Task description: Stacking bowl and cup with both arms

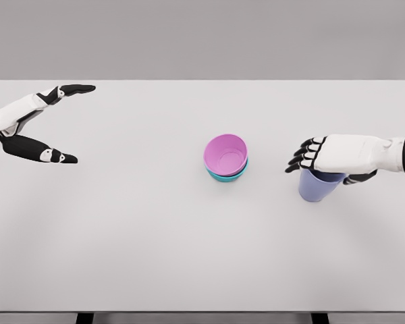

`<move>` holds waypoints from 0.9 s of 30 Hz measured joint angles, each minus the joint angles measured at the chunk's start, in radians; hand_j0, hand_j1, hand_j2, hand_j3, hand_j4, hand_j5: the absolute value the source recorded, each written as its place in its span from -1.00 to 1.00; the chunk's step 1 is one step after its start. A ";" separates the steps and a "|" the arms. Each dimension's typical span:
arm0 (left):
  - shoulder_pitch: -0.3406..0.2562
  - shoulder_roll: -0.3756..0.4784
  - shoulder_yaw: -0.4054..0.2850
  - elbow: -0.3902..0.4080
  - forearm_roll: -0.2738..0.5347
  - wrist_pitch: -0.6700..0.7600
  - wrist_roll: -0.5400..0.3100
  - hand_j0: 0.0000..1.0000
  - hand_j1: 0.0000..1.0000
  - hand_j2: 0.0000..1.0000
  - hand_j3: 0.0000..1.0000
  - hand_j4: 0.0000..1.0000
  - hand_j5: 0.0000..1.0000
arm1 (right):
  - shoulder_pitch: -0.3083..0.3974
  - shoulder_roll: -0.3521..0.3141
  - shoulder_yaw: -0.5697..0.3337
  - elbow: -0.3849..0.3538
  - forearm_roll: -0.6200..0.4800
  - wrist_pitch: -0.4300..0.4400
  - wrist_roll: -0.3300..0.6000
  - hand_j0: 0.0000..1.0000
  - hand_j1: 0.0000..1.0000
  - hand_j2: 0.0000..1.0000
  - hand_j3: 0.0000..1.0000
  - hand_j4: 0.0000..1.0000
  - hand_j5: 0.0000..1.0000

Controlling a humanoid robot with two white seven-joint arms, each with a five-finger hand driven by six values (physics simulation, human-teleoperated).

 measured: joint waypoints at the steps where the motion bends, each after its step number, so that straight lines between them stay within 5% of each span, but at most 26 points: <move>1: 0.000 0.000 0.000 0.000 0.000 0.000 0.000 1.00 1.00 1.00 1.00 1.00 1.00 | -0.002 0.001 -0.001 0.000 -0.001 0.000 0.000 0.56 0.56 0.56 0.56 0.56 0.56; 5: 0.000 0.000 0.000 0.000 0.000 0.000 0.000 1.00 1.00 1.00 1.00 1.00 1.00 | -0.002 0.008 -0.004 0.001 -0.004 0.000 0.000 0.34 0.34 0.34 0.34 0.34 0.34; 27: 0.000 -0.016 0.008 0.034 -0.001 0.000 0.000 1.00 1.00 1.00 1.00 1.00 1.00 | -0.075 0.148 -0.107 0.012 -0.015 -0.001 0.000 0.34 0.34 0.34 0.34 0.34 0.34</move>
